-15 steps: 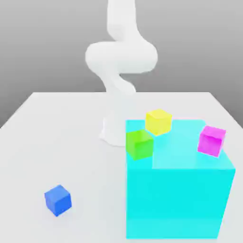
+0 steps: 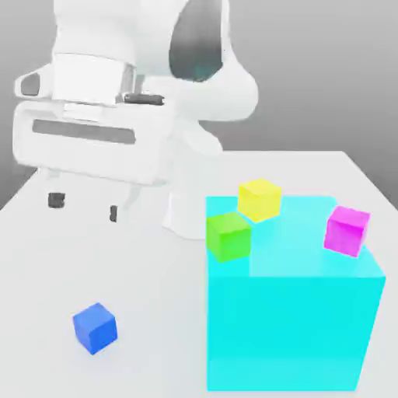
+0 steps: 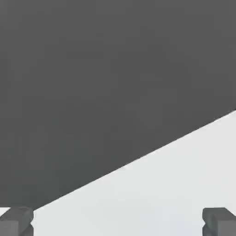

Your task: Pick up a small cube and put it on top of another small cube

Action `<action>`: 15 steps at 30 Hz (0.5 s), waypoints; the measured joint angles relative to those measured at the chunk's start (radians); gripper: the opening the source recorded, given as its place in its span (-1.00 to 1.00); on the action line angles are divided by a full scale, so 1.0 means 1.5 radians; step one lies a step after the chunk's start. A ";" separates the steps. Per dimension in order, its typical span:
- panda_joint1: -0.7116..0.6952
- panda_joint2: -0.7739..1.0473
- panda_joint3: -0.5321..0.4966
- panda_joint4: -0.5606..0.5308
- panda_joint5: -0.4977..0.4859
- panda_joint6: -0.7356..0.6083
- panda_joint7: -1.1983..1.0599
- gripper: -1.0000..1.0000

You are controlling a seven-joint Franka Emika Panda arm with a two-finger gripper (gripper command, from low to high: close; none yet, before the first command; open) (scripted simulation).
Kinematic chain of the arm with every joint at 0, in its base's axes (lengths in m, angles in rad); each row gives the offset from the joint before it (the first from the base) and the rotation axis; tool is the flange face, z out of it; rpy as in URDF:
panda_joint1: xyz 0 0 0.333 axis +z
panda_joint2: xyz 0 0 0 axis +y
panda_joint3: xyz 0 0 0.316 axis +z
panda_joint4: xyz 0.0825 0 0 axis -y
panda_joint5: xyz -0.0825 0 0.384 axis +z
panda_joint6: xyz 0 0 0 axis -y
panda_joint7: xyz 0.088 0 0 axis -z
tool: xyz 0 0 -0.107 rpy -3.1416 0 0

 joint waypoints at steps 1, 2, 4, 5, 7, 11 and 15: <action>-0.006 0.024 -0.006 -0.010 0.003 0.013 0.007 0.00; -0.013 0.048 -0.012 -0.019 0.007 0.026 0.012 0.00; -0.032 0.097 -0.021 -0.039 0.022 0.052 0.019 0.00; -0.041 0.121 -0.023 -0.049 0.032 0.065 0.020 0.00; -0.054 0.169 -0.022 -0.067 0.056 0.091 0.019 0.00; -0.072 0.266 -0.002 -0.060 0.092 0.164 0.000 0.00; -0.086 0.330 0.016 -0.049 0.107 0.216 -0.011 -1.00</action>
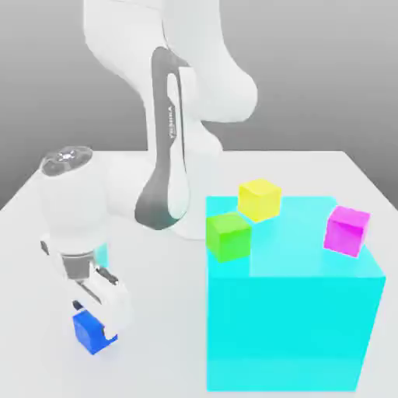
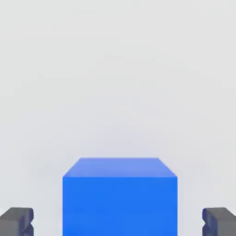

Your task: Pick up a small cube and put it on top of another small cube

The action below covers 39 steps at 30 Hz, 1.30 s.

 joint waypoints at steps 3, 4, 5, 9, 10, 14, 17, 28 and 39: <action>0.000 0.000 0.000 0.000 -0.001 0.000 0.001 -1.00; 0.000 0.000 0.000 0.000 -0.002 0.001 0.002 -1.00; -0.003 0.008 0.003 0.001 0.000 0.007 0.000 -1.00; 0.007 -0.059 -0.011 -0.011 -0.018 -0.047 0.014 -1.00; 0.009 -0.082 -0.015 -0.016 -0.026 -0.066 0.020 -1.00; 0.023 -0.126 0.008 -0.006 -0.044 -0.112 -0.022 -1.00; 0.035 -0.135 0.030 0.018 -0.081 -0.141 -0.100 -1.00; 0.080 -0.187 0.073 0.105 -0.261 -0.283 -0.398 -1.00; 0.154 -0.310 0.123 0.156 -0.364 -0.471 -0.610 -1.00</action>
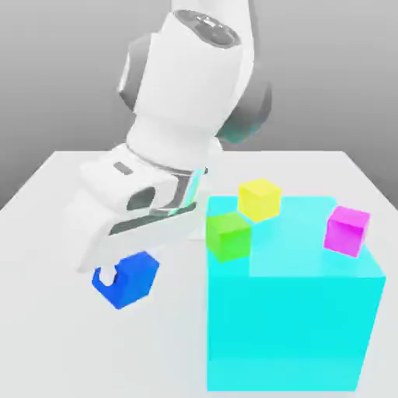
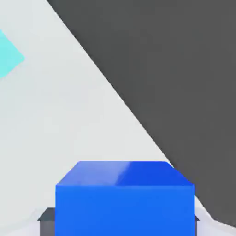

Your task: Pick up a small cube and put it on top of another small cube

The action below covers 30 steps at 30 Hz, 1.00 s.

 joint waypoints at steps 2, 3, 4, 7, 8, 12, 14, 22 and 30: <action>0.015 -0.047 0.014 -0.014 0.030 -0.033 0.022 -1.00; 0.023 -0.071 0.020 -0.023 0.050 -0.048 0.037 -1.00; 0.030 -0.096 0.025 -0.032 0.072 -0.062 0.052 -1.00; 0.056 -0.171 0.039 -0.062 0.144 -0.102 0.096 -1.00; 0.067 -0.196 0.041 -0.072 0.170 -0.115 0.110 -1.00; 0.111 -0.298 0.045 -0.111 0.278 -0.172 0.159 -1.00; 0.136 -0.348 0.043 -0.130 0.333 -0.203 0.181 -1.00; 0.144 -0.359 0.046 -0.228 0.395 -0.122 0.207 1.00; 0.141 -0.380 0.040 -0.186 0.387 -0.184 0.210 1.00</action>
